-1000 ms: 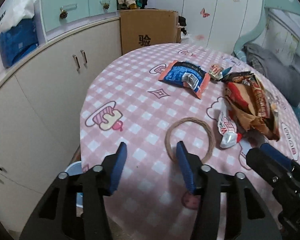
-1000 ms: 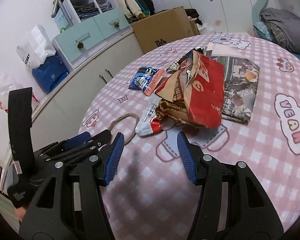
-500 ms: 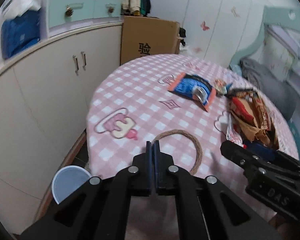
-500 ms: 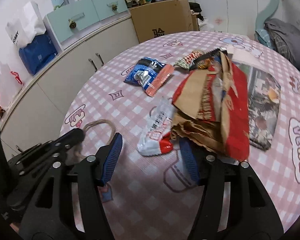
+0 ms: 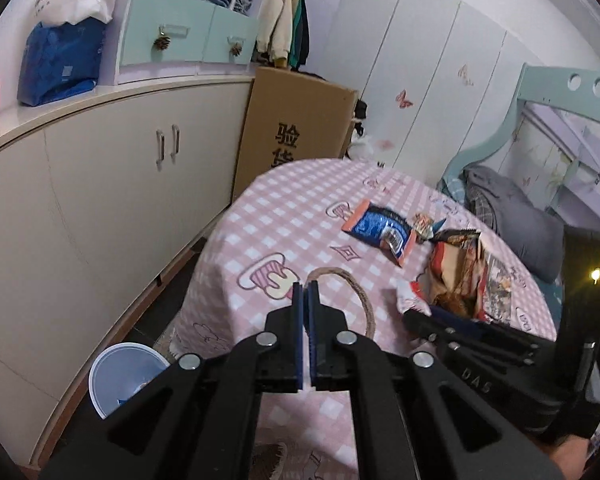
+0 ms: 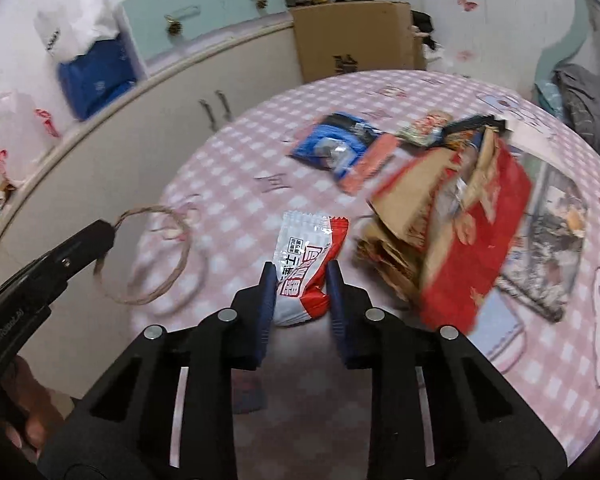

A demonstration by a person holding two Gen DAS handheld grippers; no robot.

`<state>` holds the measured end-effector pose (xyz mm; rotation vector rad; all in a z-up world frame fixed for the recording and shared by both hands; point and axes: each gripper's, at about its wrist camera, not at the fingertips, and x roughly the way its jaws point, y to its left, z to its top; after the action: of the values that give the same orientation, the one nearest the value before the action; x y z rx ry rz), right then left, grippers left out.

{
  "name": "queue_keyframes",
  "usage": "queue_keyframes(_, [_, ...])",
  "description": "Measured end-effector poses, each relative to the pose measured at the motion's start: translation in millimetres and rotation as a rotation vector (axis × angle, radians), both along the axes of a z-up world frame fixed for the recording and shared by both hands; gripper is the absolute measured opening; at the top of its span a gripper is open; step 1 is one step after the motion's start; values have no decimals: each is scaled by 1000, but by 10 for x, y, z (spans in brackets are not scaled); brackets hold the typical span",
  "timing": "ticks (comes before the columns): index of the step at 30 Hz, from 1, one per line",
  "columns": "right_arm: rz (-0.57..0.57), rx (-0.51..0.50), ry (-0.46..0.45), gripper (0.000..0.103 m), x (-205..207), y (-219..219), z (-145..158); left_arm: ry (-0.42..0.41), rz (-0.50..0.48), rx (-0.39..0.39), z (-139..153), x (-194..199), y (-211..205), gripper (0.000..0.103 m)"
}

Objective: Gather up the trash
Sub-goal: 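Carry the white-red wrapper to the wastebasket with the right tool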

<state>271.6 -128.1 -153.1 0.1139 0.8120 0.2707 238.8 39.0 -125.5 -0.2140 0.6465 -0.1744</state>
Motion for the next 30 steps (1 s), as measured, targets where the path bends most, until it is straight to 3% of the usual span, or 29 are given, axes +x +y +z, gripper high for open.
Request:
queue_keyframes(10, [178, 53, -73, 24, -231, 755, 195, -17, 127, -48, 7, -239, 675, 2])
queue_keyframes(14, [262, 76, -76, 24, -260, 1153, 175, -15, 202, -33, -47, -342, 1008, 2])
queue_keyframes(21, [387, 93, -33, 24, -178, 1843, -39, 36, 363, 2, -264, -418, 1610, 2])
queue_keyframes(30, [473, 92, 16, 25, -13, 2532, -418, 117, 512, -21, -671, -418, 2202, 2])
